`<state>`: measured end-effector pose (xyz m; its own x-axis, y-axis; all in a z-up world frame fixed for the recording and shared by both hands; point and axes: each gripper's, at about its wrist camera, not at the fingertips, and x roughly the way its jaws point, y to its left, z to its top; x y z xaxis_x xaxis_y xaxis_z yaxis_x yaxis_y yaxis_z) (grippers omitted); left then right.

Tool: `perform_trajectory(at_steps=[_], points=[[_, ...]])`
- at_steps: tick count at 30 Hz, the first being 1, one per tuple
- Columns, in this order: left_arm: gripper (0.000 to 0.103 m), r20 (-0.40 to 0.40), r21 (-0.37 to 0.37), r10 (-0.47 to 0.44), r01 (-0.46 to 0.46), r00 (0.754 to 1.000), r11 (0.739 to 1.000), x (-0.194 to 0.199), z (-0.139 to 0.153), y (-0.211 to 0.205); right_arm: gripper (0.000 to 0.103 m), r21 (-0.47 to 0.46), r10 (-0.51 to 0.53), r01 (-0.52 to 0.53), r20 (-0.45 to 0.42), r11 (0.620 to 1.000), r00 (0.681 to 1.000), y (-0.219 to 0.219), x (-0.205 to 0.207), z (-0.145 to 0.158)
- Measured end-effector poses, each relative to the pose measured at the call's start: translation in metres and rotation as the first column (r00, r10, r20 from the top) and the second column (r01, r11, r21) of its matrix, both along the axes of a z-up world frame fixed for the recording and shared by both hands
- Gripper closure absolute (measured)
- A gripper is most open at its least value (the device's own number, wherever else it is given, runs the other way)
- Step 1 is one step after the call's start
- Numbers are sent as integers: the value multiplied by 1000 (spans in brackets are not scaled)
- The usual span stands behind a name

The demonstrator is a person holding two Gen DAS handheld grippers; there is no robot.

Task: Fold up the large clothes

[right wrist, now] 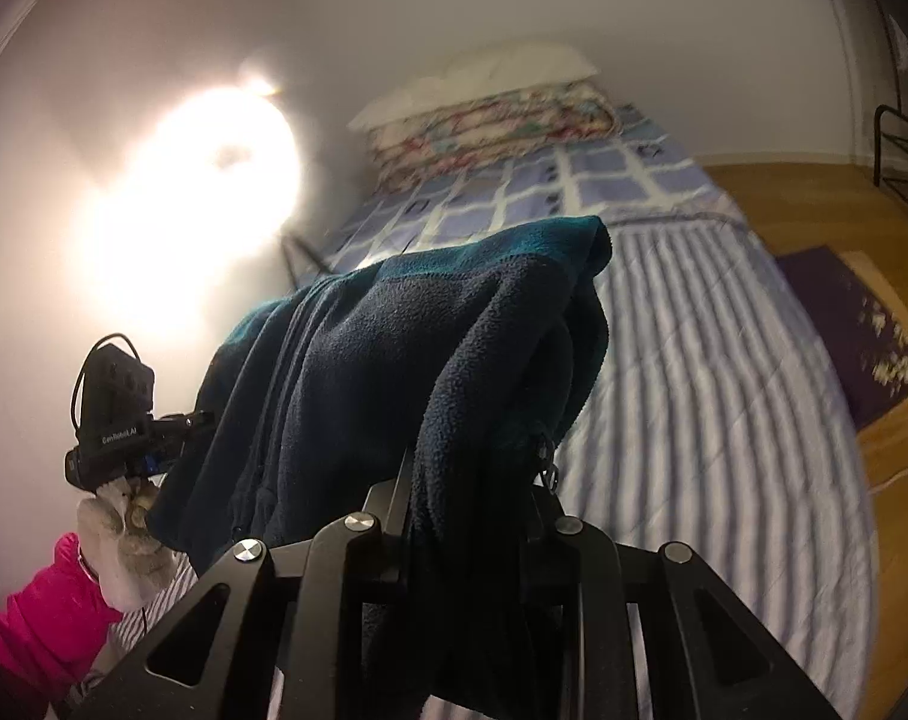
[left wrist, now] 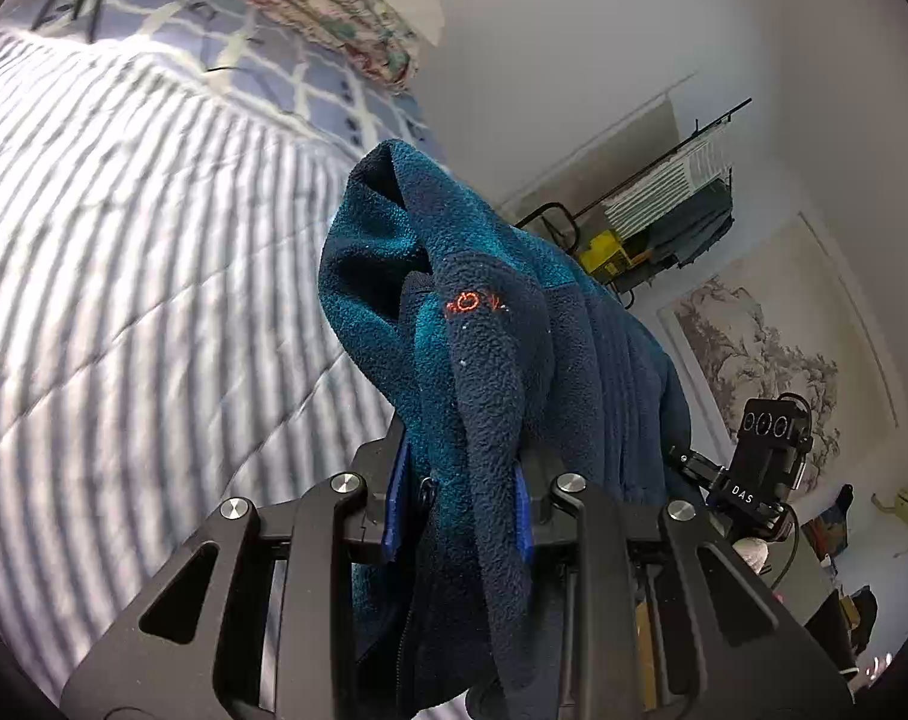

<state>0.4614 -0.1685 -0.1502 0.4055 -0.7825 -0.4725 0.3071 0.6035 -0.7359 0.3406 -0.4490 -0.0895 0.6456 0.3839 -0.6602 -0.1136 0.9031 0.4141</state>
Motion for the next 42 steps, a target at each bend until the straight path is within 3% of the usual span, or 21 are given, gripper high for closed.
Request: perform_trajectory(at_steps=[9,18,22,25,26,30,33,38,42], points=[[77,61,-20,5,-4,998,1000,119,-12,-84,80,-82,-87,92,70,992,994,-94,112,-9],[77,78,10,19,-20,997,1000,208,-59,-156,80,-138,-186,195,81,971,979,-150,195,-61],[77,29,60,29,-31,999,998,232,-93,-170,80,-172,-201,200,12,965,980,-164,221,-96],[74,5,135,48,-48,999,990,237,-117,-170,69,-244,-264,239,-76,940,962,-178,235,-126],[72,-6,115,49,-48,999,992,239,-123,-168,58,-251,-296,267,-87,930,951,-185,235,-134],[70,15,143,52,-54,999,988,233,-121,-171,38,-221,-352,328,-76,918,933,-205,224,-139],[63,39,192,75,-81,996,978,231,-117,-175,38,-220,-362,339,-73,915,929,-204,220,-137],[63,56,234,98,-109,994,966,213,-103,-166,44,-255,-366,337,-74,906,928,-193,206,-127],[63,84,275,91,-111,992,955,192,-74,-156,48,-228,-391,372,-42,900,920,-193,180,-96]])
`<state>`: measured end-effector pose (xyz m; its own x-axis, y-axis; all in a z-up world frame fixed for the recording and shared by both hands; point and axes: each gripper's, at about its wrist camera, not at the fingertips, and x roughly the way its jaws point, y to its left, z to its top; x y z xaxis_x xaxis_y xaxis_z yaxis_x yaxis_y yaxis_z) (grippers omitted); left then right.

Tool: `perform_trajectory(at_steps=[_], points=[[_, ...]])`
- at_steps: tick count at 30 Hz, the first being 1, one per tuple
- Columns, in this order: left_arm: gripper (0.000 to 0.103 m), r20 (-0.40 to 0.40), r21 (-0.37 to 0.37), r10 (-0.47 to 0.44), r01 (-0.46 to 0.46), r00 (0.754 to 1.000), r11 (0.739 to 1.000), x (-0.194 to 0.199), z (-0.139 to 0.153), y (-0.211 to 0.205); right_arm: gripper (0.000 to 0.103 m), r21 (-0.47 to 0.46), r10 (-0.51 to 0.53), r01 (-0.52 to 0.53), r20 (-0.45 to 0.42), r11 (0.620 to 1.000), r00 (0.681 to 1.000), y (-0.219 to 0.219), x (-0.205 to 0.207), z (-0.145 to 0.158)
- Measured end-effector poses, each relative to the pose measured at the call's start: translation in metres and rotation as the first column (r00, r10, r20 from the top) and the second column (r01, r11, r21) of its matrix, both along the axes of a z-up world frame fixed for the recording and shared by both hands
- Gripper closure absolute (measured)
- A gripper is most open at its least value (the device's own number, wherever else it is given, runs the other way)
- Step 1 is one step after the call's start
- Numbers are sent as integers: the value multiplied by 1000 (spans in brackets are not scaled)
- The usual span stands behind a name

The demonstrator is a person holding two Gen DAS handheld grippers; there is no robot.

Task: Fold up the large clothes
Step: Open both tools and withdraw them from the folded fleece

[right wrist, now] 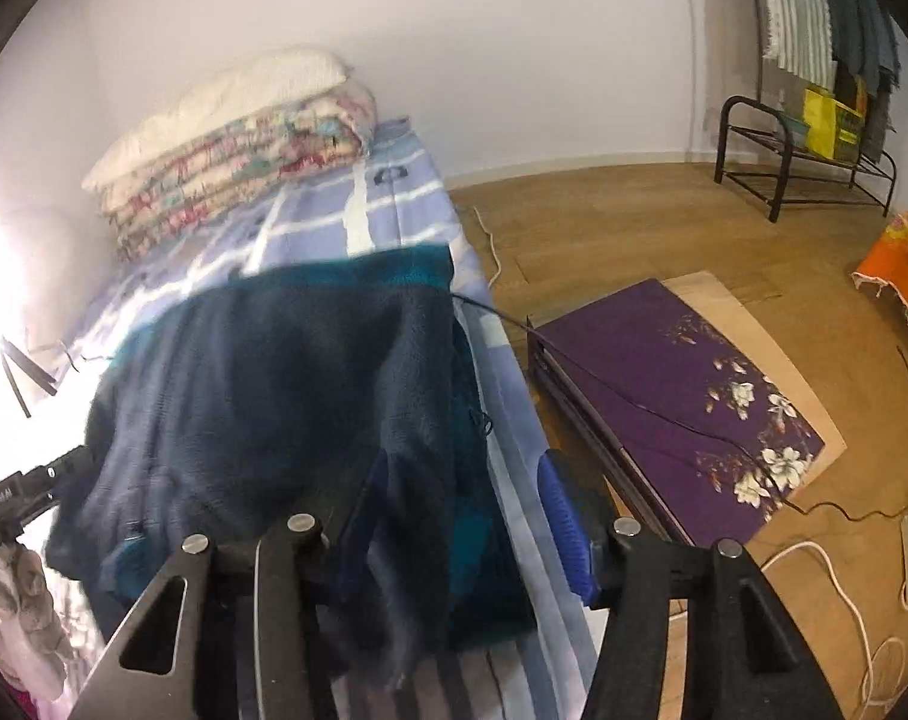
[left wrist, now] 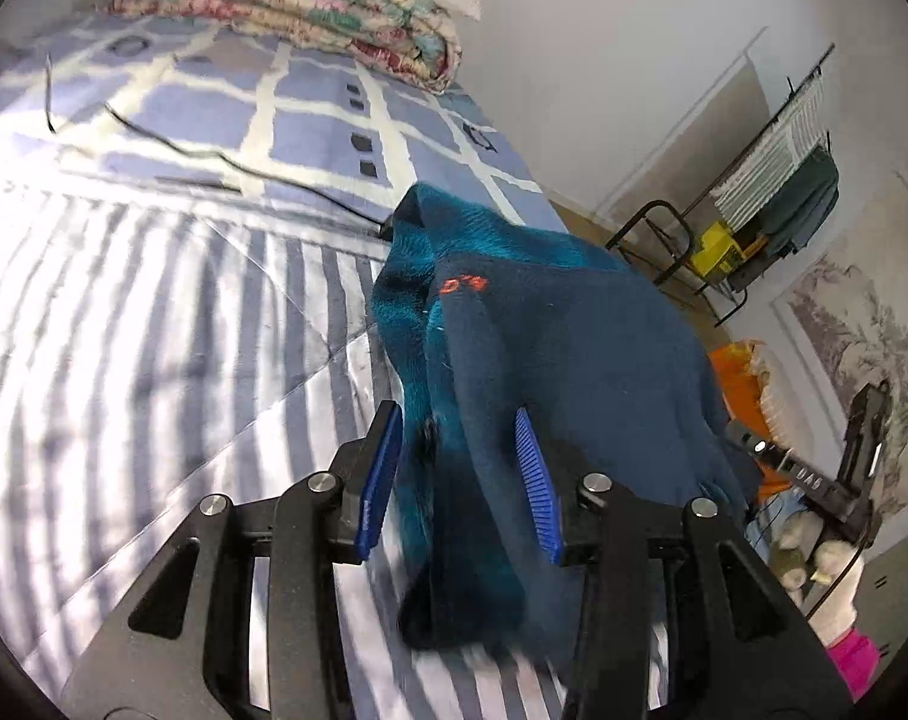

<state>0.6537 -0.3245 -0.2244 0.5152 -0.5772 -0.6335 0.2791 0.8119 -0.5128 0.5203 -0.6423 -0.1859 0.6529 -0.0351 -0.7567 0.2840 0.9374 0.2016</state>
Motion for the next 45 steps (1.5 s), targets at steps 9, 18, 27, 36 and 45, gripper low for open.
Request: perform_trajectory(at_steps=[9,18,27,36,45], points=[[63,125,49,-45,39,991,998,-96,122,27,48,-33,33,-30,93,999,995,42,-74,115],[63,287,40,-80,71,955,997,-240,266,80,48,-74,91,-77,208,994,974,100,-189,251],[63,427,43,-105,96,898,994,-393,368,147,48,-102,139,-112,317,988,938,155,-327,350],[63,532,61,-139,126,836,990,-522,430,193,48,-142,168,-121,391,982,905,192,-437,408],[61,551,61,-142,131,823,990,-585,433,215,47,-182,171,-110,364,977,916,219,-482,402]])
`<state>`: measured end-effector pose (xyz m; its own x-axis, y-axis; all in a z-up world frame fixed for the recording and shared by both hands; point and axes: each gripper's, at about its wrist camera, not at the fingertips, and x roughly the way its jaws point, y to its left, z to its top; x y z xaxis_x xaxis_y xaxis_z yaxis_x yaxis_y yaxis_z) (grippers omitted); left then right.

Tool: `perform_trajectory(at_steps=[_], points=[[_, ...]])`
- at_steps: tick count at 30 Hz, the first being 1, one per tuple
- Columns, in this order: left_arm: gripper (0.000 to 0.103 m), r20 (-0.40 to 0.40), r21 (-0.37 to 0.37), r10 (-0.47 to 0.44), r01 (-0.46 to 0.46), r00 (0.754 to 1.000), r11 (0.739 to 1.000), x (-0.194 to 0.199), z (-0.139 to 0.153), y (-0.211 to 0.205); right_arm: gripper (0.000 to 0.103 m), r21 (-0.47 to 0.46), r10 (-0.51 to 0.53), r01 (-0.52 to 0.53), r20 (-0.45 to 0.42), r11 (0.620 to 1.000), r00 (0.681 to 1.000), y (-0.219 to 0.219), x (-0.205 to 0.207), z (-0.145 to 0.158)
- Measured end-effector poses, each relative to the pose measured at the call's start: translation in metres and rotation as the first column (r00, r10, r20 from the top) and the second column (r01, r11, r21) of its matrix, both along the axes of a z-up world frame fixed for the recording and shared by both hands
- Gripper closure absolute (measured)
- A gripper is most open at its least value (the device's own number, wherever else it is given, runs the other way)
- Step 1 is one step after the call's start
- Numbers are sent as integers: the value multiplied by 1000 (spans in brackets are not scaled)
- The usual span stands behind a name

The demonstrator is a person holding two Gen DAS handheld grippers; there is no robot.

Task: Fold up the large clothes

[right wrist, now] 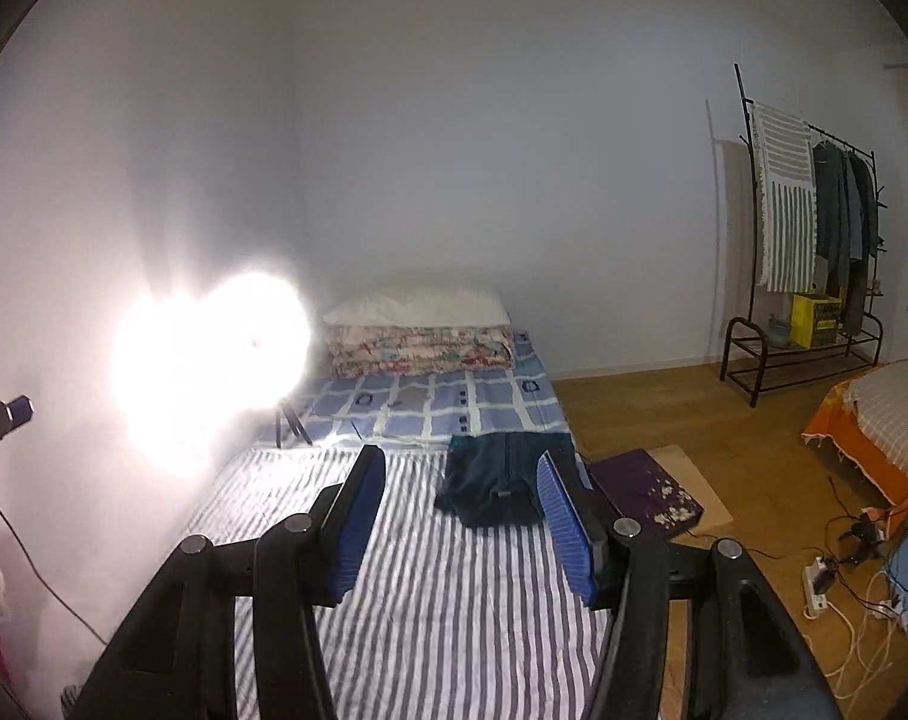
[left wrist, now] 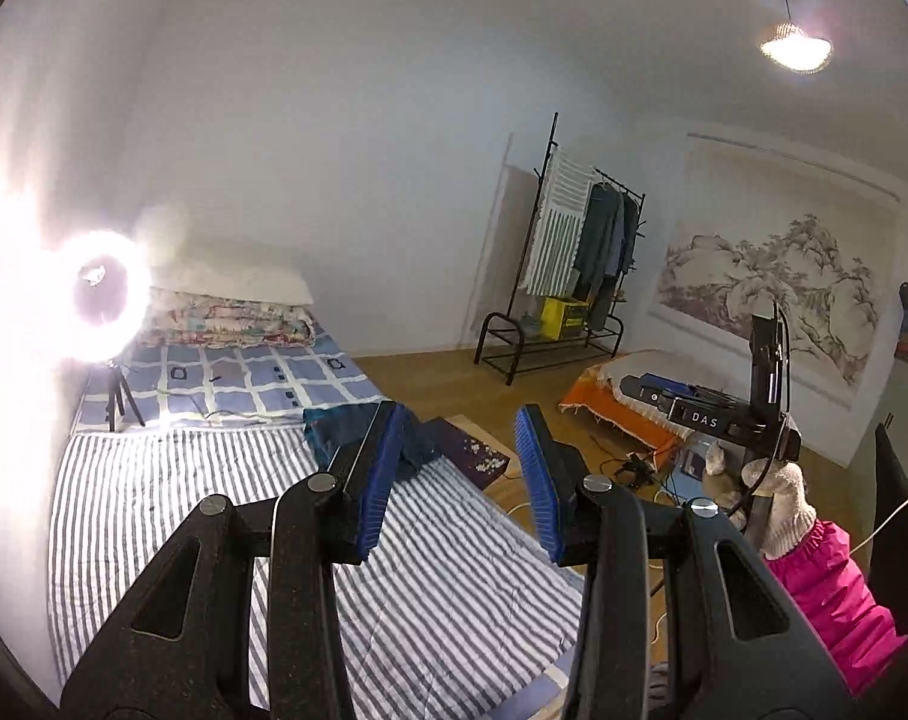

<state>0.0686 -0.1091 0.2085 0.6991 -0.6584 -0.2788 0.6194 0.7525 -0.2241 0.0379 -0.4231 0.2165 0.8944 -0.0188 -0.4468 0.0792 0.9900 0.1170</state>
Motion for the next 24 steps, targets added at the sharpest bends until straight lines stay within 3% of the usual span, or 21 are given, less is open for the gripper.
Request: perform_trajectory(at_steps=[3,6,8,11,14,17,21,24], points=[[51,-9,27,23,-23,1000,999,-6,-25,3,41,-12,-14,14,-33,1000,999,16,-12,-18],[51,-51,50,43,-41,998,998,-4,-60,6,39,-11,-24,23,-43,1000,999,28,-23,-37],[50,-87,65,56,-51,995,997,-1,-86,8,32,-3,-46,45,-50,999,998,34,-28,-52],[37,-117,82,81,-72,990,994,3,-121,9,27,-23,-82,81,-58,996,995,44,-30,-76],[36,-140,95,106,-93,985,991,10,-150,8,20,-49,-113,110,-69,993,991,51,-25,-97],[31,-163,103,122,-106,979,989,20,-168,6,11,-56,-139,135,-72,989,988,54,-18,-113],[27,-127,146,169,-150,977,978,31,-187,-3,0,-83,-191,186,-67,979,979,55,-7,-128],[25,-110,178,192,-171,975,969,40,-200,-8,0,-92,-210,204,-63,975,976,56,2,-139]])
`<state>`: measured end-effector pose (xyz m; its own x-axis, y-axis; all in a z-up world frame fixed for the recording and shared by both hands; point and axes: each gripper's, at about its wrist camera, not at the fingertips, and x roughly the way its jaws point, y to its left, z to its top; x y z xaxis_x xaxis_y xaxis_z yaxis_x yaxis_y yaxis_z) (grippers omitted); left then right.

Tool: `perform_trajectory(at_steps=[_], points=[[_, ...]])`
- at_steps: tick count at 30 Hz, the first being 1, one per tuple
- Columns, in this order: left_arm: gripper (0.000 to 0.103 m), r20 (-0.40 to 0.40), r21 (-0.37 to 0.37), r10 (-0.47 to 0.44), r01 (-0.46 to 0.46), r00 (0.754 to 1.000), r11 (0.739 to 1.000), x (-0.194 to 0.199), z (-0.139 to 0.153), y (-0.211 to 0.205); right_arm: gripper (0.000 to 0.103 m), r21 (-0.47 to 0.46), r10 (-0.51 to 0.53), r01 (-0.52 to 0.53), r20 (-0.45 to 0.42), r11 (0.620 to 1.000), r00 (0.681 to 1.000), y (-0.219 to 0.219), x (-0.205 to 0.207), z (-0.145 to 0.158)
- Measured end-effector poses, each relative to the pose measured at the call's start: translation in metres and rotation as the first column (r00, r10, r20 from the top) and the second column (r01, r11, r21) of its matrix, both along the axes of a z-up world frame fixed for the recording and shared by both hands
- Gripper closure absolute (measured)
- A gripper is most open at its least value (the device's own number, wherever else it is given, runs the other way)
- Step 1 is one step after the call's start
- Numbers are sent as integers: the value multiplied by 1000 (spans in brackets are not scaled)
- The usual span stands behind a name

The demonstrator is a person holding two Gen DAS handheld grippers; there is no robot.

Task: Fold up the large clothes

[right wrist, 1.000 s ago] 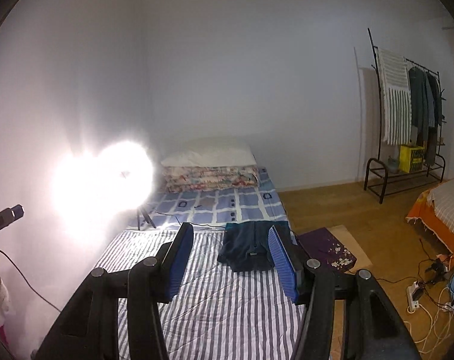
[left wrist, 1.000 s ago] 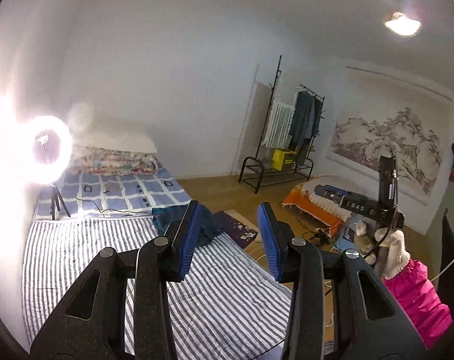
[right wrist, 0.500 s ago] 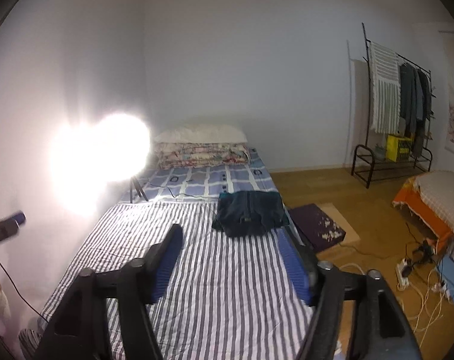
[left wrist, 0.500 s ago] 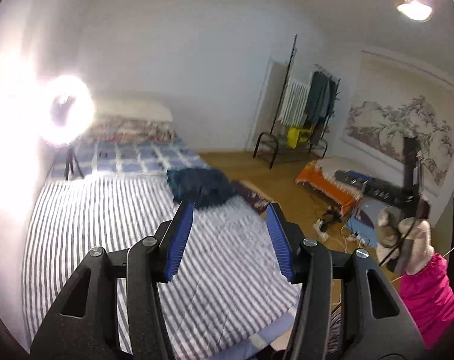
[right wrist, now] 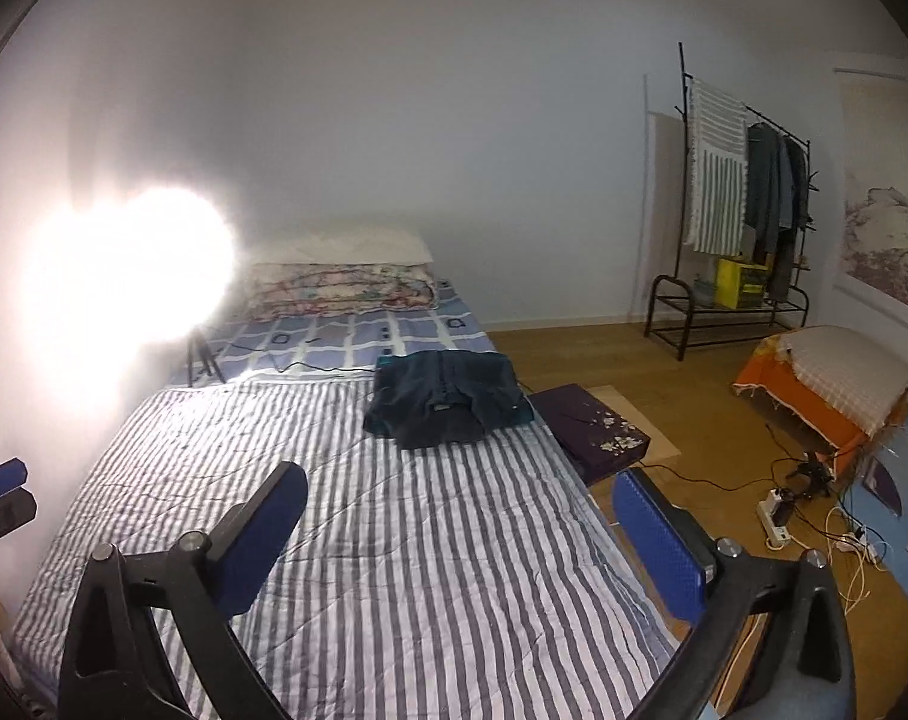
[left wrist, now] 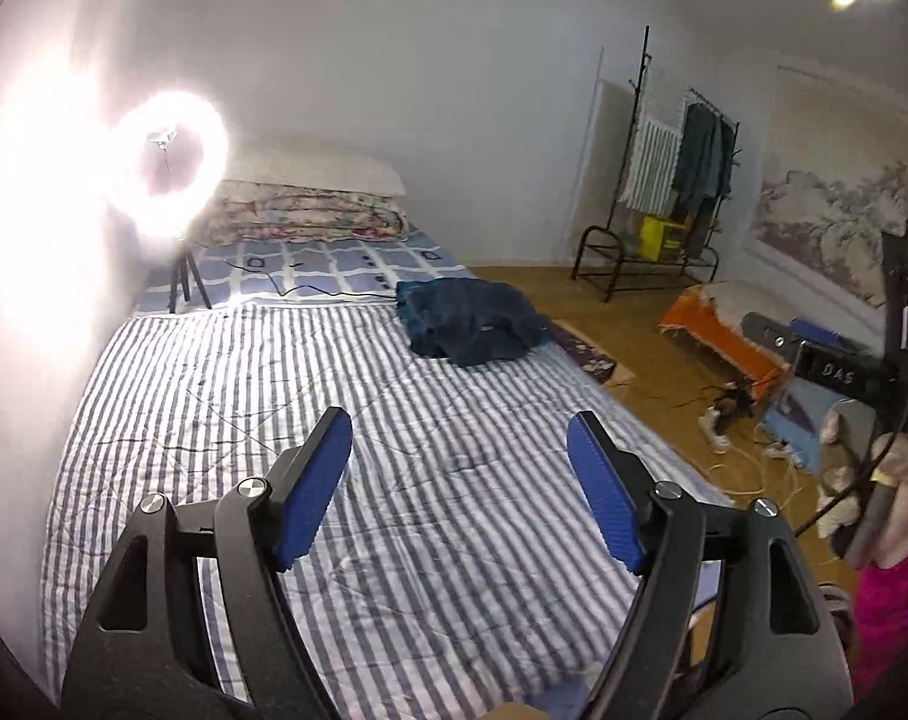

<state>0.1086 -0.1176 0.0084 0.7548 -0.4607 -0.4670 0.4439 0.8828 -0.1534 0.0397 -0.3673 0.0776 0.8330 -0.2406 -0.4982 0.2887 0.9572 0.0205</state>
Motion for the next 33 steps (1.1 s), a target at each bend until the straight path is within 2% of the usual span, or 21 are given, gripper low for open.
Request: perform_trajectory(at_steps=[5,12,16,18,19,23,28,33], points=[[21,-15,3,13,-13,1000,1000,16,-20,-4,0,1,-14,14,5,1000,1000,3,18,-19],[17,-51,45,46,-44,998,998,39,-38,-7,0,-5,-10,10,3,1000,1000,7,35,-52],[14,-23,61,82,-81,996,995,42,-40,-3,0,15,25,-25,-29,1000,999,9,43,-69],[2,-11,62,96,-95,995,994,42,-41,-1,0,19,32,-32,-34,999,999,11,45,-74],[0,-4,61,105,-105,994,993,42,-42,0,0,20,34,-33,-34,999,999,12,46,-75],[0,24,79,143,-144,989,986,42,-42,0,0,23,27,-26,-25,999,999,14,46,-77],[0,34,152,186,-189,982,970,43,-49,-4,0,35,13,-12,-21,999,1000,12,46,-80],[0,56,184,194,-201,979,962,38,-53,-7,0,50,0,2,-26,999,1000,11,44,-84]])
